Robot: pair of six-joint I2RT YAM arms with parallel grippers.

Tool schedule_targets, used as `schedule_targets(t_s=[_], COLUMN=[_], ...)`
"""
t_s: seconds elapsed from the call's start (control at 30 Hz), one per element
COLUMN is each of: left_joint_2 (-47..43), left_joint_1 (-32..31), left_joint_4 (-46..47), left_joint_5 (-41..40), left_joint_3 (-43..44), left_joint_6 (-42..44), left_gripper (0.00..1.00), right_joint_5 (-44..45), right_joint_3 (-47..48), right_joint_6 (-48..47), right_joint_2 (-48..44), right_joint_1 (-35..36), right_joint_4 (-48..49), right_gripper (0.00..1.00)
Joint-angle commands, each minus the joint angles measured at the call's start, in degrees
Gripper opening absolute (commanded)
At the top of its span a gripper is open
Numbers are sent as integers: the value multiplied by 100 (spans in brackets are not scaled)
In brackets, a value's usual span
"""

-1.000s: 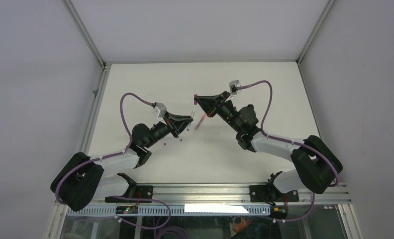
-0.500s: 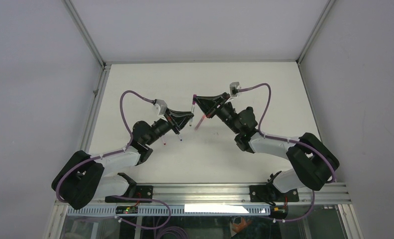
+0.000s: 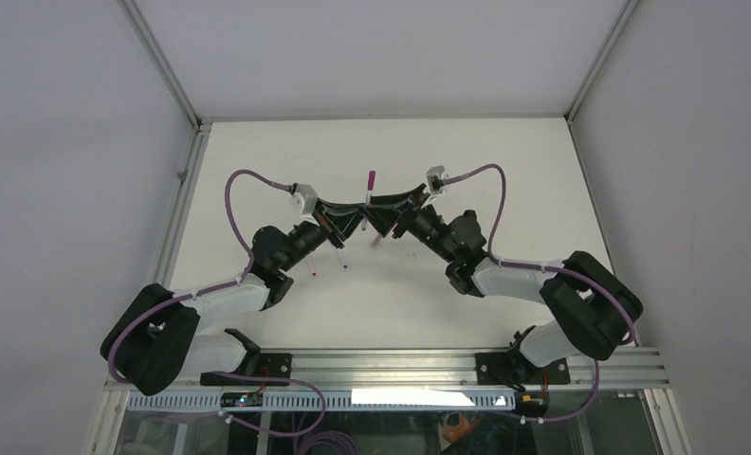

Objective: Insert the pens into the pen caps

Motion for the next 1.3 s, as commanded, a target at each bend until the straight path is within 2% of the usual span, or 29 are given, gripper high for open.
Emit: schedule_targets(t_s=[0.0,0.27,0.6,0.83,0.9,0.93,0.97,1.1,1.17,1.27], left_joint_2=[-60,24,32,-51,-51,-44,-30,75,256,539], left_joint_1=[-59,-59,-68,-68,-68,-68,-66,-68,-68,-68], left_joint_4=[523,501,574,476,470,472,461,110,-162,-79], left_joint_5=[-109,71,290,315,320,316,320,398,613,781], left_joint_3=[176,114,-228,-273,-281,-289,-290,-139,13,122], left_joint_6=[270,157,-79,-44,-41,-40,-40,-108,-127,-188], left_gripper=[0,0,0,0,0,0,0,0,10,18], right_joint_5=[-85,-46,77,58,51,56,66,99,92,62], right_joint_3=[-43,12,142,229,254,275,291,288,311,340], right_joint_6=[-152,-267,-444,-410,-412,-411,-404,-393,-392,-383], right_joint_2=[22,39,105,203,200,189,182,169,171,192], right_joint_1=[7,8,-1,-21,-17,-18,-19,-14,-19,-21], right_joint_4=[170,210,254,281,230,168,102,78,76,89], right_gripper=[52,46,47,31,16,2,0,0,0,0])
